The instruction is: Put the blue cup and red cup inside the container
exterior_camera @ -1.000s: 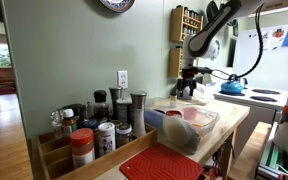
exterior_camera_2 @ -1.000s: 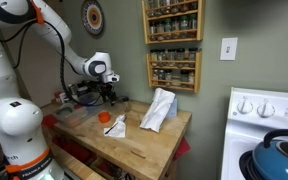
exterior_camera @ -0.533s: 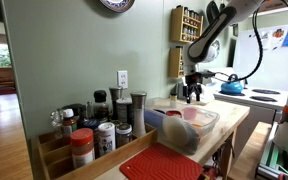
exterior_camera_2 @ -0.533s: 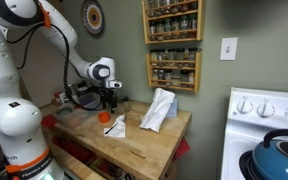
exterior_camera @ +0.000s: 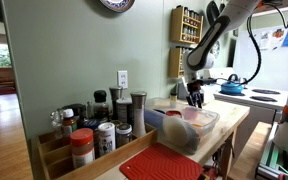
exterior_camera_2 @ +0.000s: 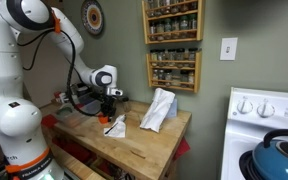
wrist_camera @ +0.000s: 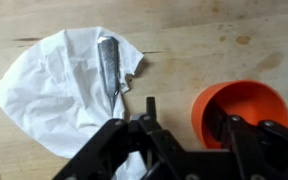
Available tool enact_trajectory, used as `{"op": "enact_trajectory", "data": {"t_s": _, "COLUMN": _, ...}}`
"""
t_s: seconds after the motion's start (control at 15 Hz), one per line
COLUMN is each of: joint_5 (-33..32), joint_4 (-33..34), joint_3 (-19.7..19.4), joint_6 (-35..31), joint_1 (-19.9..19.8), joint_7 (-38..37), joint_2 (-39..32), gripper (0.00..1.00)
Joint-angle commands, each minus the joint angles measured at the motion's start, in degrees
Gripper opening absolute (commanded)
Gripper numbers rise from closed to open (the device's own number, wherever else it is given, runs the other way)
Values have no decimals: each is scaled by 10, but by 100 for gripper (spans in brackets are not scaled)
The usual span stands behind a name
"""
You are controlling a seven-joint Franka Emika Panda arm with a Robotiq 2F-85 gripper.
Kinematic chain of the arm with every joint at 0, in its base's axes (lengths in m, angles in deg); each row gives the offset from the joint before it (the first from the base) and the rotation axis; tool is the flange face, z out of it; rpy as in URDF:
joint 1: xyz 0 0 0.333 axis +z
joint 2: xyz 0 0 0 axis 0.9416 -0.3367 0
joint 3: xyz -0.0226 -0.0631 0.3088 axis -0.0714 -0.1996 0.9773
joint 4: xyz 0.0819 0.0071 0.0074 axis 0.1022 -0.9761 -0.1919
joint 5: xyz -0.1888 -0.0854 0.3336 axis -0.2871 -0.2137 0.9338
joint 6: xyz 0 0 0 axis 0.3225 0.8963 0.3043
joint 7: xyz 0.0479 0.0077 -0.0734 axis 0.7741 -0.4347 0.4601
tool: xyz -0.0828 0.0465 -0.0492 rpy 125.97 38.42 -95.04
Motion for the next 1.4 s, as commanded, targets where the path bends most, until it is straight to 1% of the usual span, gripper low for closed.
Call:
{"op": "enact_trajectory", "data": {"t_s": 0.0, "joint_5": 16, "joint_4": 9, "joint_3": 1, "joint_6": 16, "joint_1": -5, "joint_7": 26, "joint_2": -6, "gripper": 21}}
{"op": "enact_trajectory", "data": {"t_s": 0.07, "joint_5": 17, "joint_4": 9, "joint_3": 0, "joint_6": 18, "joint_1": -6, "joint_7": 32, "joint_2": 0, "gripper": 15}}
{"op": "enact_trajectory", "data": {"t_s": 0.13, "joint_5": 19, "joint_4": 10, "joint_3": 0, "joint_6": 21, "joint_1": -7, "joint_7": 39, "joint_2": 3, "gripper": 6}}
{"op": "enact_trajectory", "data": {"t_s": 0.2, "joint_5": 25, "joint_4": 11, "joint_3": 1, "joint_6": 25, "joint_1": -8, "joint_7": 51, "joint_2": 9, "gripper": 1}}
{"op": "enact_trajectory", "data": {"t_s": 0.27, "joint_5": 25, "joint_4": 13, "joint_3": 2, "joint_6": 31, "joint_1": -9, "joint_7": 61, "joint_2": 17, "gripper": 0}}
{"op": "enact_trajectory", "data": {"t_s": 0.6, "joint_5": 20, "joint_4": 27, "joint_3": 7, "joint_6": 101, "joint_1": -3, "joint_7": 133, "joint_2": 95, "gripper": 1}}
{"op": "enact_trajectory", "data": {"t_s": 0.73, "joint_5": 29, "joint_4": 41, "joint_3": 14, "joint_6": 137, "joint_1": 5, "joint_7": 162, "joint_2": 132, "gripper": 1}}
{"op": "enact_trajectory", "data": {"t_s": 0.87, "joint_5": 41, "joint_4": 54, "joint_3": 27, "joint_6": 160, "joint_1": 25, "joint_7": 179, "joint_2": 165, "gripper": 1}}
{"op": "enact_trajectory", "data": {"t_s": 1.0, "joint_5": 60, "joint_4": 72, "joint_3": 46, "joint_6": 173, "joint_1": 51, "joint_7": 192, "joint_2": 175, "gripper": 1}}
{"op": "enact_trajectory", "data": {"t_s": 1.13, "joint_5": 80, "joint_4": 93, "joint_3": 69, "joint_6": 178, "joint_1": 79, "joint_7": 181, "joint_2": 169, "gripper": 1}}
{"op": "enact_trajectory", "data": {"t_s": 1.2, "joint_5": 86, "joint_4": 102, "joint_3": 81, "joint_6": 173, "joint_1": 92, "joint_7": 173, "joint_2": 161, "gripper": 1}}
{"op": "enact_trajectory", "data": {"t_s": 1.33, "joint_5": 90, "joint_4": 118, "joint_3": 105, "joint_6": 139, "joint_1": 110, "joint_7": 141, "joint_2": 132, "gripper": 1}}
